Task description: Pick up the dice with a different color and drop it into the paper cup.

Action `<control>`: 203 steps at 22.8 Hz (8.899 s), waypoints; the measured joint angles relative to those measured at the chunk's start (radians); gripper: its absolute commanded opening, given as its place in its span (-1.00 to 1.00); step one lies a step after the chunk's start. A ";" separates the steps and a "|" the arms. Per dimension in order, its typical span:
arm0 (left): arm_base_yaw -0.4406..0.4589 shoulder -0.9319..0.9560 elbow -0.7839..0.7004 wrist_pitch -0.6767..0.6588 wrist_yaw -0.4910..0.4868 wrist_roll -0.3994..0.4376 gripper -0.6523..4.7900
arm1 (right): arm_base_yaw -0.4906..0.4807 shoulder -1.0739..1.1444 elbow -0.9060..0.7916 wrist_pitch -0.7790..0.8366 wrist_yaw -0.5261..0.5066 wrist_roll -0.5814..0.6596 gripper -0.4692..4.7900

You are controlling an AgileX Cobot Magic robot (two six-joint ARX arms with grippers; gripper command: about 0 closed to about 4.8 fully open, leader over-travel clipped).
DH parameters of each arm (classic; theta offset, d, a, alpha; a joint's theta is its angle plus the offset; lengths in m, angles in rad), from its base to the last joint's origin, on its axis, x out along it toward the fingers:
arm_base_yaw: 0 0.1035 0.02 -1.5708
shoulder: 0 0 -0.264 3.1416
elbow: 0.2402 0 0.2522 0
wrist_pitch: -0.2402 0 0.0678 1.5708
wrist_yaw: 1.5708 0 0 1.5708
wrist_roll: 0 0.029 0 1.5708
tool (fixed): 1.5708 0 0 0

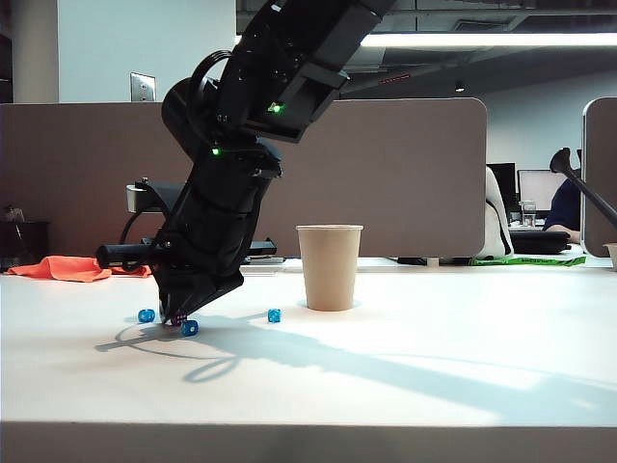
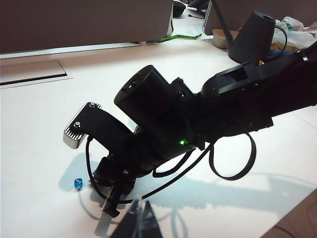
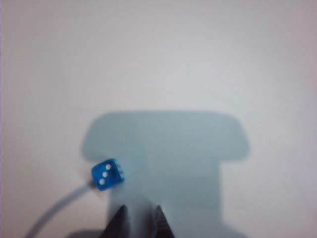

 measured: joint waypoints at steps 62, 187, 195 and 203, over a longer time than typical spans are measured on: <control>0.000 0.000 0.000 0.000 0.000 0.000 -0.78 | -0.233 -0.312 0.037 -0.109 0.053 -0.001 -0.67; 0.000 -0.298 -0.149 0.010 -0.380 -0.086 -0.78 | -0.664 -1.847 -1.433 0.338 0.021 -0.010 -0.84; 0.000 -0.298 -0.181 0.072 -0.384 -0.063 -0.78 | -0.701 -2.258 -1.611 0.319 0.041 -0.027 -0.84; -0.001 -0.298 -0.188 0.107 -0.380 -0.059 -0.78 | -0.769 -2.258 -1.683 0.284 -0.029 -0.031 -0.84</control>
